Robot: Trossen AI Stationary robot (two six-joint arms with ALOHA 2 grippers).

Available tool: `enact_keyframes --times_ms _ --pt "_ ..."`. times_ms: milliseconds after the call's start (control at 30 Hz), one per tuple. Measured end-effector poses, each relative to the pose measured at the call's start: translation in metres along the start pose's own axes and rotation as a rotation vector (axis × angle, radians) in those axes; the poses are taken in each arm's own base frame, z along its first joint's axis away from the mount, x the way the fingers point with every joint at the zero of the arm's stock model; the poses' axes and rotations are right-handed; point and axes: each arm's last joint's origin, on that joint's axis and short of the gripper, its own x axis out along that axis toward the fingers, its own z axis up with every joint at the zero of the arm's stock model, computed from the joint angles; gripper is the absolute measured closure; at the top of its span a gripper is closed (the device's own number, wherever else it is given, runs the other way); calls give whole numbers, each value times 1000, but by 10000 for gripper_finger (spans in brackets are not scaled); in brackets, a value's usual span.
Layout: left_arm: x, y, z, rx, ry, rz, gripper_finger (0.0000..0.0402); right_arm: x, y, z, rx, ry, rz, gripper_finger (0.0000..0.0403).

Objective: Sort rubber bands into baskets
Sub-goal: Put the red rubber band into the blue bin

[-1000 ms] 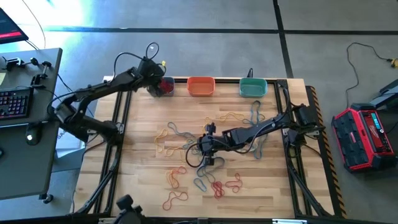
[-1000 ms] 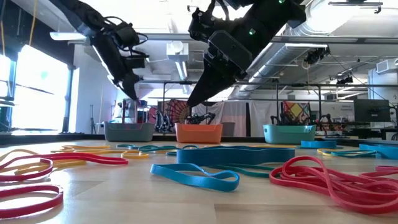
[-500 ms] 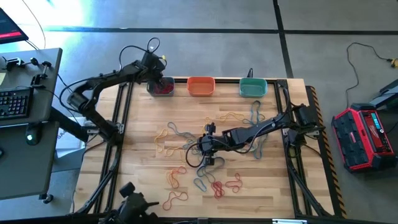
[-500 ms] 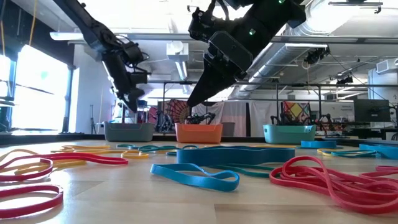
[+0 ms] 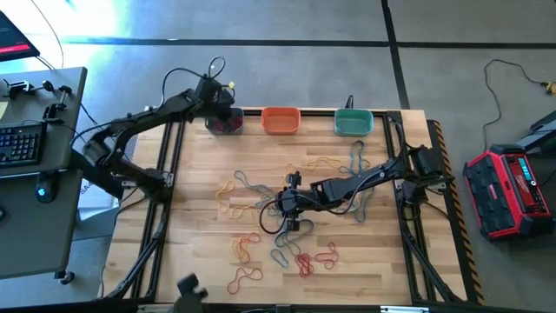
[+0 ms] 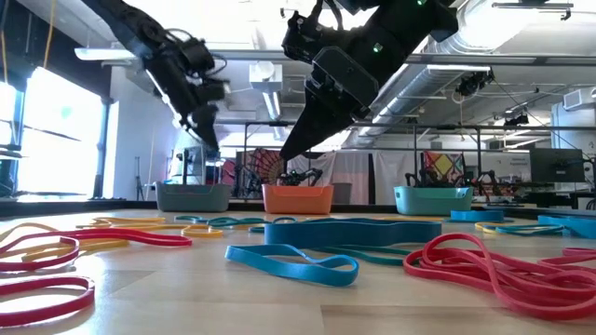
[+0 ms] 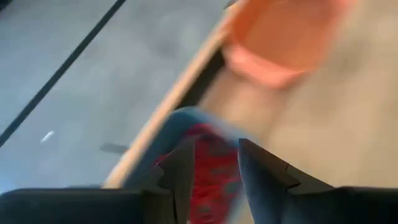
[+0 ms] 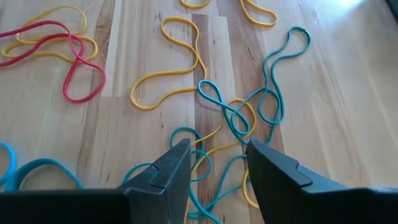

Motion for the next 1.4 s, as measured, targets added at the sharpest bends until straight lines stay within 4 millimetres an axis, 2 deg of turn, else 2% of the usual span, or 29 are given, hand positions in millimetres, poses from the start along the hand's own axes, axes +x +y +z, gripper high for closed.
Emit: enact_keyframes --times_ms 100,267,400,567,700,833,1000,1167,1400 --pt "-14 -29 -3 57 -51 -109 284 0 0 2 5 -17 1 259" --pt "-38 -85 -21 195 -101 -248 284 0 1 5 32 -48 44 259" --pt "-57 -123 -36 201 -173 -363 284 -1 6 4 34 -34 102 259" --pt "-74 -161 -54 179 -279 -499 284 -7 28 -4 28 41 262 259" --pt "-81 -183 -63 179 -363 -564 284 -16 50 -23 67 219 298 259" --pt "-84 -197 -68 204 -441 -580 284 -31 70 -45 132 428 258 259" --pt "-86 -204 -68 217 -478 -578 284 -50 90 -68 284 663 217 259" --pt "-86 -204 -68 221 -479 -577 284 -57 101 -73 408 720 198 259" --pt "-86 -204 -68 221 -479 -577 284 -57 99 -76 481 736 114 259"
